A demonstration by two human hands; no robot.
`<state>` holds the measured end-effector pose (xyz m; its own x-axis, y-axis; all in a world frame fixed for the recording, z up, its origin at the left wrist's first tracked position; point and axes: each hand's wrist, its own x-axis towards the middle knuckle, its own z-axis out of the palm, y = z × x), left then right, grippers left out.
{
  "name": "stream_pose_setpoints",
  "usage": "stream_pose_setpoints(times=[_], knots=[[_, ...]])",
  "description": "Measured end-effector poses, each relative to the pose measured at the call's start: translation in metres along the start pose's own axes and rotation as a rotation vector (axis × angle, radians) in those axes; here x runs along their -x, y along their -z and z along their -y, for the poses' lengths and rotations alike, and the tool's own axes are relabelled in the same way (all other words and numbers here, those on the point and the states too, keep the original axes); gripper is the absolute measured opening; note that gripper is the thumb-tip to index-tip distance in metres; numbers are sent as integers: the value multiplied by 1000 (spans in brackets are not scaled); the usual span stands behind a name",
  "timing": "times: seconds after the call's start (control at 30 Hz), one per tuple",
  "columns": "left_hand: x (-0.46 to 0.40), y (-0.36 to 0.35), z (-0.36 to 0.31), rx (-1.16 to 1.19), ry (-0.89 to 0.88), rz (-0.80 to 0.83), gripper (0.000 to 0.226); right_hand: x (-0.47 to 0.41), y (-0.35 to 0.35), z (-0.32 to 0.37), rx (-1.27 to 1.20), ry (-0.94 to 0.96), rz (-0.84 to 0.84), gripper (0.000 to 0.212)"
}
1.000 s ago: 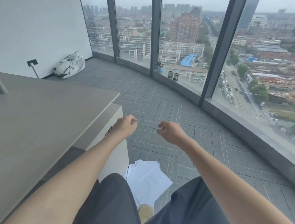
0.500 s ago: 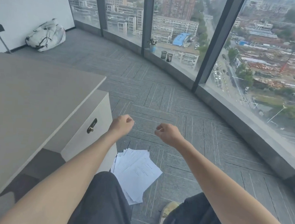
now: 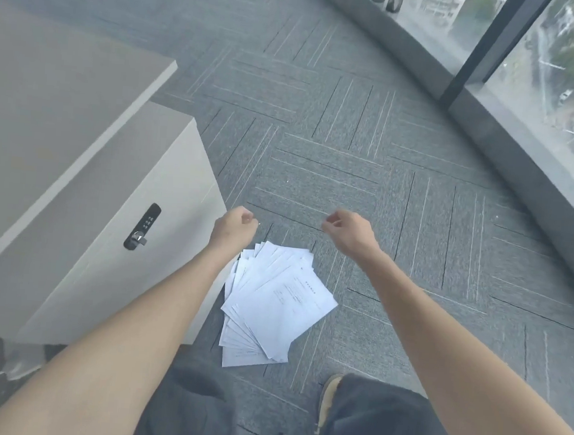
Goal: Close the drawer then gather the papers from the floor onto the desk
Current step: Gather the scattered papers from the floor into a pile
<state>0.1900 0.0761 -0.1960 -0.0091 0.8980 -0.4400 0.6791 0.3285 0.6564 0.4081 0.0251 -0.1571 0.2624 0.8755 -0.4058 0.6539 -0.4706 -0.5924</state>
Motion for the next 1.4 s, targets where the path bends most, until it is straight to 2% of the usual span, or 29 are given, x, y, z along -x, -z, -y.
stream_pose_setpoints(times=[0.13,0.23,0.37,0.6,0.9,1.1,1.2,1.23,1.33,1.4], knots=[[-19,-6,18,224,200,35,12,-24,-4,-6,-69,-61,-84,28],[-24,-12,37,224,269,61,12,-30,-17,-14,-75,-137,-47,28],[-31,-23,67,193,335,94,24,-37,-49,-30,-41,-167,61,30],[-62,-56,124,221,357,44,21,-64,-127,-75,-57,-175,149,36],[-80,-123,214,164,310,34,13,-70,-211,-155,-73,-220,97,37],[-88,-154,270,70,340,91,26,-78,-268,-208,-2,-342,193,35],[-101,-168,297,71,362,108,48,-91,-295,-227,32,-428,227,23],[-104,-173,305,82,372,108,51,-95,-303,-232,26,-467,238,27],[-117,-192,333,100,393,98,54,-104,-327,-247,21,-584,312,60],[-126,-204,351,92,400,88,52,-107,-343,-256,40,-633,344,71]])
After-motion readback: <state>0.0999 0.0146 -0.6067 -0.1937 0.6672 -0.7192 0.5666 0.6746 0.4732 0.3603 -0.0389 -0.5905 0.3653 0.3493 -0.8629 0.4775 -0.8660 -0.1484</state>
